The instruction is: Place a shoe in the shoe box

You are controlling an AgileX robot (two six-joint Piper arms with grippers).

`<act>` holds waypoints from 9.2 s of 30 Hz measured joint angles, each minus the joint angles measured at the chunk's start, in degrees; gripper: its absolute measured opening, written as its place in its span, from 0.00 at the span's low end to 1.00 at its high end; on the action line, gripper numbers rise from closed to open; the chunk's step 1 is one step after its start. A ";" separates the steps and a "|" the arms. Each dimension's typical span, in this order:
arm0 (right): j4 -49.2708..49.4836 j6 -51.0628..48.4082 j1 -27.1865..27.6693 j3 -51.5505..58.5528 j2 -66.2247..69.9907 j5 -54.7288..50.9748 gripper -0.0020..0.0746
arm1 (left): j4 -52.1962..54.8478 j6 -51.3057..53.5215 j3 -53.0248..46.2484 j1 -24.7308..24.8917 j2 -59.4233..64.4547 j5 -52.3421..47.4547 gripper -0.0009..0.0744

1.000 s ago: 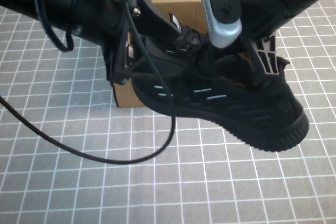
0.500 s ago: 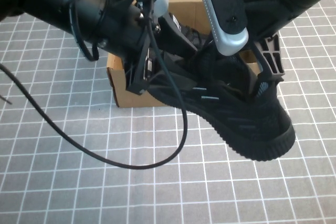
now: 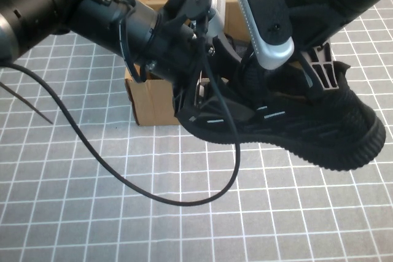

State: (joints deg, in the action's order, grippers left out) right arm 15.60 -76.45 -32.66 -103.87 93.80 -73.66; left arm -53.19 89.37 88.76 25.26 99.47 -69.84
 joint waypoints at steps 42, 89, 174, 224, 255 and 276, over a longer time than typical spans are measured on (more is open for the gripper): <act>-22.74 70.00 0.00 18.14 -31.42 0.99 0.01 | 15.48 -5.36 13.44 0.31 4.82 21.47 0.04; -23.21 74.36 0.00 36.19 -47.69 7.80 0.01 | 18.98 -2.20 16.43 0.31 24.10 26.54 0.04; -21.85 72.96 0.00 39.17 -45.51 11.43 0.01 | 34.93 -46.39 57.77 -1.82 31.17 -1.66 0.46; -9.39 73.35 0.00 57.45 -84.06 22.42 0.01 | 14.92 -41.66 -52.50 -1.82 -68.37 49.33 0.01; -2.40 73.12 0.00 72.09 -83.88 43.01 0.01 | 13.86 -41.37 -90.19 -1.82 -95.21 51.20 0.01; -9.21 73.12 12.88 83.79 -83.88 56.94 0.01 | 13.86 -41.24 -90.19 -1.82 -95.21 50.48 0.01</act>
State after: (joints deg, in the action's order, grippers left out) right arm 6.40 -3.32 -19.78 -20.08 9.93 -16.72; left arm -39.34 48.13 -1.44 23.44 4.27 -19.36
